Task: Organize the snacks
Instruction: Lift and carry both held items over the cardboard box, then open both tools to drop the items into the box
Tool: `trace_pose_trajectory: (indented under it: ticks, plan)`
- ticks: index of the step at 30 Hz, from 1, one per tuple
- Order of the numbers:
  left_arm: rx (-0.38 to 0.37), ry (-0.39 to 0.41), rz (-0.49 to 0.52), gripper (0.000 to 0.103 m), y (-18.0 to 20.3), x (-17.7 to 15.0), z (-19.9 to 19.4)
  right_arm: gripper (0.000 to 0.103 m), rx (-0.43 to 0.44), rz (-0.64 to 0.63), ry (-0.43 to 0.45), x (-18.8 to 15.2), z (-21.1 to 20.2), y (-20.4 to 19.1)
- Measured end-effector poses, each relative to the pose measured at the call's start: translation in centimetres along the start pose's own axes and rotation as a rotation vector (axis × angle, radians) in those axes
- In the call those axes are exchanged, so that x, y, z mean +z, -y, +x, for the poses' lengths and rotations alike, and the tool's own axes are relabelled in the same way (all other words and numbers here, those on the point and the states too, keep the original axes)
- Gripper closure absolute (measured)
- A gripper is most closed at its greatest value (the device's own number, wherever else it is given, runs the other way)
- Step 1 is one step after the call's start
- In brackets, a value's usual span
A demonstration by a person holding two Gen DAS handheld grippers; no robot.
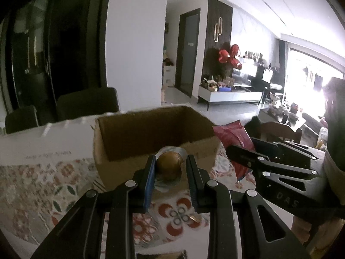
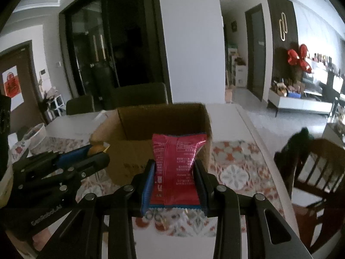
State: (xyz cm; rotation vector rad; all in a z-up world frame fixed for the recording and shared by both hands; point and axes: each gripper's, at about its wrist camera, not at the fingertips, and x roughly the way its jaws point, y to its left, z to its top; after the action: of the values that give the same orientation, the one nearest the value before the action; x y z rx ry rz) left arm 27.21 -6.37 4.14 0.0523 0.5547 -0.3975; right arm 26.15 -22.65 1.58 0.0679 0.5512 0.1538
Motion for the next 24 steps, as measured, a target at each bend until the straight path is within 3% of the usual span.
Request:
trace_pose_trajectory:
  ticks: [7,17,24]
  plan:
    - [0.029,0.001,0.020,0.075,-1.6,2.4,1.1,0.066,0.019,-0.038,0.003,2.9,1.9,-1.1]
    - [0.008,-0.077,-0.016,0.075,-4.2,5.0,5.8,0.066,0.015,-0.064,-0.047,6.2,6.2,-1.2]
    - [0.038,-0.121,-0.006,0.074,-5.2,5.3,8.6,0.066,-0.004,-0.062,-0.106,6.6,9.5,-0.7]
